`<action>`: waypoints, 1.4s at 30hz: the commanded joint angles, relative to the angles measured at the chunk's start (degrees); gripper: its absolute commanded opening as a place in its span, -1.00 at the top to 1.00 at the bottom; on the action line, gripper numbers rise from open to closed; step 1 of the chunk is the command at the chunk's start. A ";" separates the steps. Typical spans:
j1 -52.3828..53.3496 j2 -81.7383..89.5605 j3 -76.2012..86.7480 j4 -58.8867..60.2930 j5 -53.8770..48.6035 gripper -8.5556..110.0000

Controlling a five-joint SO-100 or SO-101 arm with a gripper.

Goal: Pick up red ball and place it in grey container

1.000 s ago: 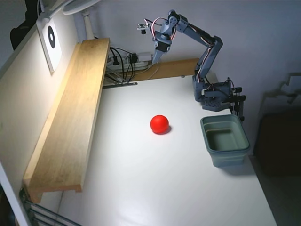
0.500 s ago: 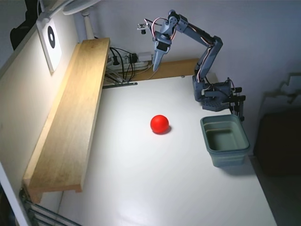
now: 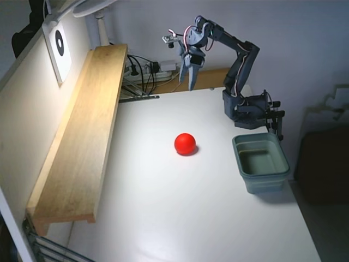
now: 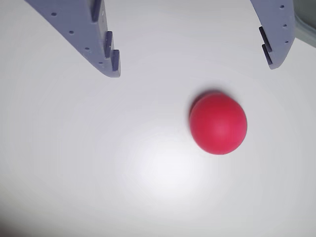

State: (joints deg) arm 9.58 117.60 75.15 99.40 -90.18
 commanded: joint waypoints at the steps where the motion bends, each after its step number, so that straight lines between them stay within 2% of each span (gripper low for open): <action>1: -4.91 1.64 0.61 0.60 0.18 0.21; 14: -7.18 1.95 1.33 0.60 0.18 0.21; 19: -7.18 5.16 8.79 -0.11 0.18 0.21; 42: -7.18 15.80 36.39 -17.55 0.18 0.21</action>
State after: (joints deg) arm 2.11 131.40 110.39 83.06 -90.09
